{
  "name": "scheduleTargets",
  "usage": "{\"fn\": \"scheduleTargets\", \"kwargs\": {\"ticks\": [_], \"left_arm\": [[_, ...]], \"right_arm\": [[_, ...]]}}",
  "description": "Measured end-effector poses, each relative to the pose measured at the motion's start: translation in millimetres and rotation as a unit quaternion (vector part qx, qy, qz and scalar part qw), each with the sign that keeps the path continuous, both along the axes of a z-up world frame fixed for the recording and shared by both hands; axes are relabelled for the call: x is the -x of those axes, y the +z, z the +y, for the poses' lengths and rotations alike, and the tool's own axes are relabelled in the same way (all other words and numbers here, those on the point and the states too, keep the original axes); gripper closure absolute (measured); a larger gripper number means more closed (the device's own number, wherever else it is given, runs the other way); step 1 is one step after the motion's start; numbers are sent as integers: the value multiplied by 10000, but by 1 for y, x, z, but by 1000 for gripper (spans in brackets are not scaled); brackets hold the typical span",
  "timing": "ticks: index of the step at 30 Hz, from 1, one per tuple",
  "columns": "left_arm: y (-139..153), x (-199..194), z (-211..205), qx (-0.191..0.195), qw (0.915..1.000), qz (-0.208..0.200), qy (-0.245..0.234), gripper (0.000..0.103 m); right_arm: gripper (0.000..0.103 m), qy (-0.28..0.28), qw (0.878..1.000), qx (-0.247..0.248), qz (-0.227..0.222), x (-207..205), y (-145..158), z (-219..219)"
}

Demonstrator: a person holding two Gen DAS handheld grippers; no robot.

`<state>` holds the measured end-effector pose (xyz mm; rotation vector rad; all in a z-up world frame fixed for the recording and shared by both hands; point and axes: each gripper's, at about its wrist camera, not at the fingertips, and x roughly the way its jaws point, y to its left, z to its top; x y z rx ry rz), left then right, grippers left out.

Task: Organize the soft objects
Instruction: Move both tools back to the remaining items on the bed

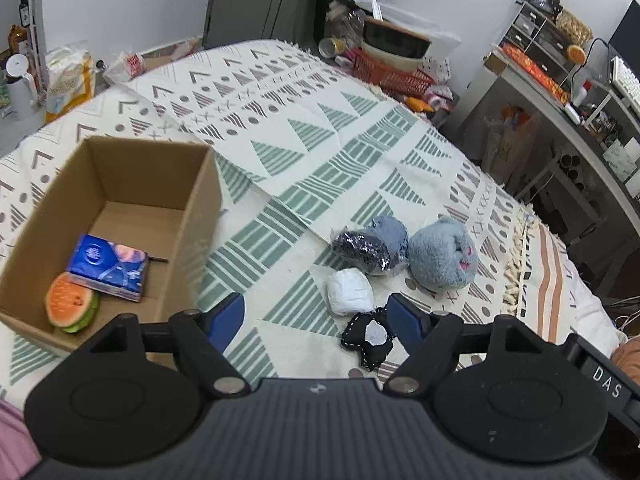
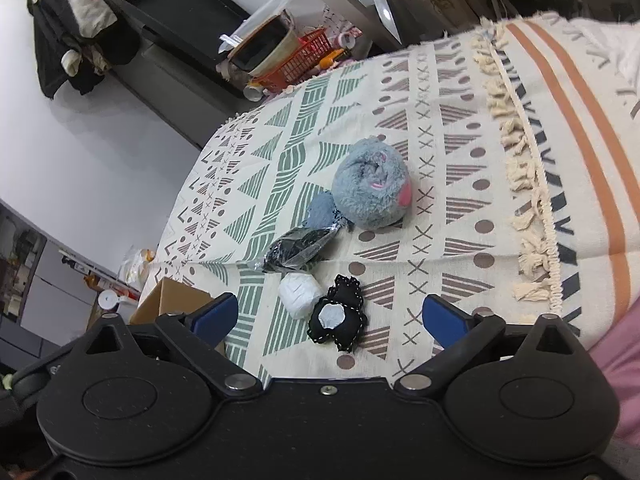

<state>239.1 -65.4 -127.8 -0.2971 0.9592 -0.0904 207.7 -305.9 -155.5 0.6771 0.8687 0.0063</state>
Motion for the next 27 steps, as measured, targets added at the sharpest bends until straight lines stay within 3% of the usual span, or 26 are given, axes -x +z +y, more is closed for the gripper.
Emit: {"fn": "scheduleTargets", "kwargs": {"ticks": [3, 11, 15, 27], "left_arm": [[-10, -7, -6, 56, 10000, 46, -14, 29], [-35, -27, -17, 202, 9995, 228, 6, 41], [-47, -40, -23, 259, 9991, 321, 1, 42], [-86, -69, -37, 540, 9960, 712, 30, 52]], "right_arm": [[13, -75, 9995, -270, 155, -7, -14, -6], [13, -248, 9967, -694, 343, -24, -41, -11], [22, -420, 9903, -1146, 663, -35, -64, -17], [27, -462, 9775, -1690, 1178, -55, -104, -20]]}}
